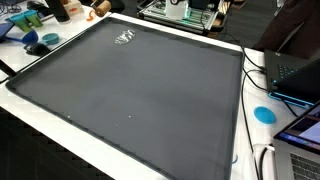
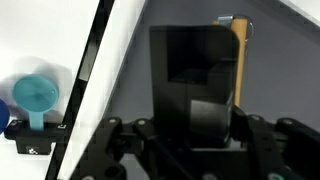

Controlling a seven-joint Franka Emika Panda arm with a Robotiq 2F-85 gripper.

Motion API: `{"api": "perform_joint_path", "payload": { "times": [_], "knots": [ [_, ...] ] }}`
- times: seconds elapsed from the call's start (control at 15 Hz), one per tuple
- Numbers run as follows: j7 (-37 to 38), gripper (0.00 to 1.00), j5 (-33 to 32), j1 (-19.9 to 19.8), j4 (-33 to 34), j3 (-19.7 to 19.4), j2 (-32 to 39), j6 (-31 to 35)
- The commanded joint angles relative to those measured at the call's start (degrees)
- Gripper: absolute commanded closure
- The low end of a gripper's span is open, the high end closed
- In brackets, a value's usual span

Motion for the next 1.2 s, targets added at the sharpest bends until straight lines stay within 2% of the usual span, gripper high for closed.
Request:
{"api": "perform_joint_path", "payload": {
  "times": [0.0,0.6,1.13],
  "knots": [
    [2.4,0.75,-1.2,0.5,-2.3,0.9,-2.8,-0.5],
    [8.6,0.75,-5.1,3.3,-7.5,3.4,-7.4,1.0],
    [17.4,0.75,-12.5,7.7,-14.2,7.1,-13.0,3.7]
  ]
}}
